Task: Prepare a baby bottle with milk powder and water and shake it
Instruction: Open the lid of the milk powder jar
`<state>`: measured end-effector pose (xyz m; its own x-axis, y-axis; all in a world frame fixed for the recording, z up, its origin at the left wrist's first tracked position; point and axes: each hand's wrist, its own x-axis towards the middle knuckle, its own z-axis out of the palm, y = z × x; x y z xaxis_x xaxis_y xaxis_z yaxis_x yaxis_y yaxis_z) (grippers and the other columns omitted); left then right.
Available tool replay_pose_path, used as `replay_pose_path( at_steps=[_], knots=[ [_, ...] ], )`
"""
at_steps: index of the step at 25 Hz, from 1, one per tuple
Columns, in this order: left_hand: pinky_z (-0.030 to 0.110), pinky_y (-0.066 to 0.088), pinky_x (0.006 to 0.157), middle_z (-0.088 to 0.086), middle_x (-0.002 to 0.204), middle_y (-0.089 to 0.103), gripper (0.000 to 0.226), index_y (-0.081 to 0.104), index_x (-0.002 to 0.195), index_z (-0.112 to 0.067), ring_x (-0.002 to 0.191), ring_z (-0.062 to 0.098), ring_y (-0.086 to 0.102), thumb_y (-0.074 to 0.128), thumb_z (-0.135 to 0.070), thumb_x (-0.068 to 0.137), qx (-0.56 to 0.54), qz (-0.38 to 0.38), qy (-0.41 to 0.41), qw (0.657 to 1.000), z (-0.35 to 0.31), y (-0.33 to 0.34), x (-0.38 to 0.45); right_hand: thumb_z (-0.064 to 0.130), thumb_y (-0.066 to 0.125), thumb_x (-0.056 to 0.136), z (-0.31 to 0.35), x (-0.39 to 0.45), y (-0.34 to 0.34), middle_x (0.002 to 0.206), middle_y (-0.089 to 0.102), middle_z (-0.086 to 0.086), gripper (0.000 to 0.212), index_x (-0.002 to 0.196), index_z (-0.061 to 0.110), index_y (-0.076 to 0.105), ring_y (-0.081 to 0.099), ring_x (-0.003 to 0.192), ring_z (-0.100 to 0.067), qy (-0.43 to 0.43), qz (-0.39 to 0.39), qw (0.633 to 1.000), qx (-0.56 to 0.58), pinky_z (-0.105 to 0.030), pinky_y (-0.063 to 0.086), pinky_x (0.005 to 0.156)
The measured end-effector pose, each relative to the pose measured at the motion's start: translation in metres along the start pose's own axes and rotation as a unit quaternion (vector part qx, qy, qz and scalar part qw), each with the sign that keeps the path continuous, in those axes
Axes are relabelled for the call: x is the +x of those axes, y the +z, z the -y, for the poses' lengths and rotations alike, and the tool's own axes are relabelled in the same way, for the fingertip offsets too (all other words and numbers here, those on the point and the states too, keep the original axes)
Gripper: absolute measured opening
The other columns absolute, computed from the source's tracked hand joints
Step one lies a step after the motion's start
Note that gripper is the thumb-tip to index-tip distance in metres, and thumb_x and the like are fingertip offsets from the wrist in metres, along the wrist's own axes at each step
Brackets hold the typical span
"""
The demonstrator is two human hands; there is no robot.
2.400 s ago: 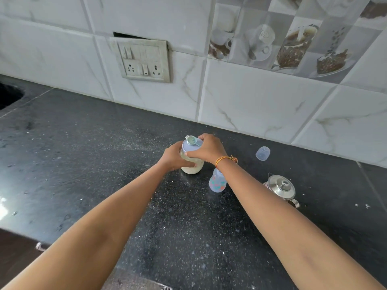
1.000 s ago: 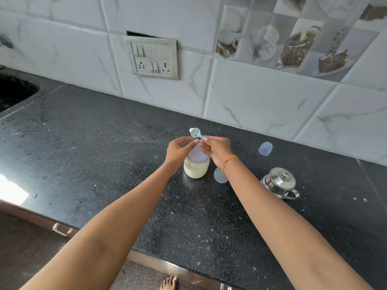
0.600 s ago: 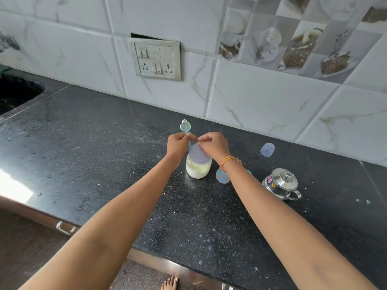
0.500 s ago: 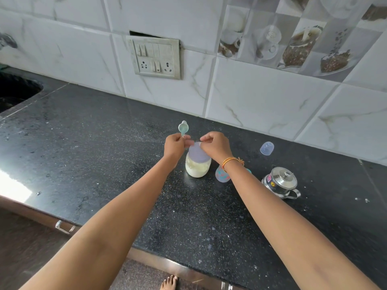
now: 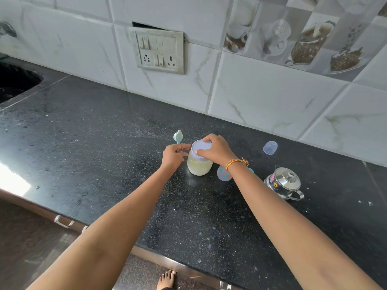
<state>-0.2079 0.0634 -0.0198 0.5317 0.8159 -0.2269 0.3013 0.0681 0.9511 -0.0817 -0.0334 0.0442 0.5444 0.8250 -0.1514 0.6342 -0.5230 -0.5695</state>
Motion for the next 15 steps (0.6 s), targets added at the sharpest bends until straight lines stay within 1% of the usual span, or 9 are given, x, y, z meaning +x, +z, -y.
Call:
replay_pose_path(
  at_steps=[2,3,5,6,8,10,12,14,15],
  knots=[
    [0.036,0.054,0.086,0.007,0.112,0.069,0.054,0.064,0.125,-0.014,0.103,0.02,0.064,0.049,0.003,0.076,0.061,0.061,0.018,0.996,0.001,0.002,-0.002,0.035,0.077,0.074,0.001,0.0,-0.002,0.129,0.046,-0.01,0.063,0.129,0.017,0.05,0.048,0.121,-0.026,-0.011,0.017,1.0,-0.021,-0.032,0.041,0.096],
    [0.033,0.051,0.084,0.005,0.109,0.067,0.06,0.06,0.129,-0.016,0.101,0.021,0.063,0.054,-0.005,0.07,0.089,0.098,0.034,0.991,0.002,0.004,-0.005,0.037,0.079,0.072,0.001,0.0,-0.003,0.13,0.046,-0.01,0.071,0.132,0.018,0.047,0.048,0.121,-0.026,-0.022,0.028,0.998,-0.049,-0.034,0.042,0.097],
    [0.03,0.047,0.081,0.001,0.106,0.062,0.066,0.055,0.127,-0.018,0.097,0.018,0.058,0.064,-0.016,0.062,0.109,0.145,0.055,0.982,-0.002,0.008,-0.012,0.043,0.08,0.067,0.001,0.001,-0.002,0.132,0.045,-0.009,0.084,0.138,0.019,0.042,0.048,0.122,-0.027,-0.043,0.038,0.991,-0.123,-0.038,0.044,0.098],
    [0.028,0.045,0.082,-0.003,0.105,0.06,0.066,0.054,0.124,-0.02,0.097,0.015,0.056,0.072,-0.017,0.061,0.101,0.153,0.064,0.981,-0.003,0.011,-0.012,0.046,0.079,0.066,0.0,0.001,-0.002,0.132,0.046,-0.008,0.086,0.138,0.02,0.041,0.049,0.121,-0.028,-0.051,0.035,0.986,-0.152,-0.04,0.046,0.097],
    [0.026,0.04,0.081,-0.012,0.1,0.056,0.067,0.055,0.116,-0.023,0.097,0.009,0.053,0.086,-0.012,0.058,0.097,0.138,0.08,0.982,-0.009,0.02,-0.015,0.054,0.076,0.067,-0.002,0.002,-0.002,0.128,0.05,-0.006,0.082,0.134,0.019,0.045,0.051,0.118,-0.026,-0.06,0.024,0.981,-0.182,-0.04,0.047,0.094],
    [0.031,0.044,0.082,-0.01,0.099,0.059,0.066,0.056,0.105,-0.026,0.097,0.011,0.056,0.091,-0.024,0.05,0.113,0.098,0.114,0.982,-0.01,0.029,-0.013,0.059,0.072,0.067,-0.005,0.005,-0.004,0.122,0.054,-0.004,0.076,0.126,0.018,0.05,0.053,0.114,-0.025,-0.067,0.016,0.98,-0.189,-0.039,0.048,0.09],
    [0.04,0.051,0.086,-0.005,0.099,0.067,0.066,0.062,0.104,-0.022,0.097,0.018,0.063,0.089,-0.033,0.045,0.127,0.08,0.149,0.977,-0.005,0.037,-0.009,0.061,0.072,0.066,-0.009,0.009,-0.008,0.117,0.056,-0.004,0.072,0.121,0.017,0.054,0.054,0.109,-0.024,-0.069,0.01,0.981,-0.182,-0.037,0.048,0.085],
    [0.036,0.05,0.085,-0.004,0.099,0.067,0.061,0.063,0.105,-0.018,0.096,0.019,0.063,0.084,-0.028,0.049,0.118,0.085,0.14,0.979,-0.007,0.041,-0.008,0.06,0.072,0.067,-0.012,0.011,-0.012,0.109,0.057,-0.003,0.066,0.114,0.016,0.057,0.054,0.101,-0.023,-0.072,0.009,0.981,-0.179,-0.033,0.045,0.077],
    [0.034,0.049,0.083,-0.005,0.099,0.066,0.057,0.062,0.104,-0.021,0.096,0.018,0.062,0.081,-0.027,0.05,0.116,0.081,0.126,0.982,-0.01,0.042,-0.008,0.059,0.072,0.067,-0.014,0.013,-0.014,0.104,0.056,-0.002,0.062,0.108,0.016,0.058,0.054,0.096,-0.022,-0.074,0.006,0.981,-0.177,-0.032,0.042,0.073]
  ],
)
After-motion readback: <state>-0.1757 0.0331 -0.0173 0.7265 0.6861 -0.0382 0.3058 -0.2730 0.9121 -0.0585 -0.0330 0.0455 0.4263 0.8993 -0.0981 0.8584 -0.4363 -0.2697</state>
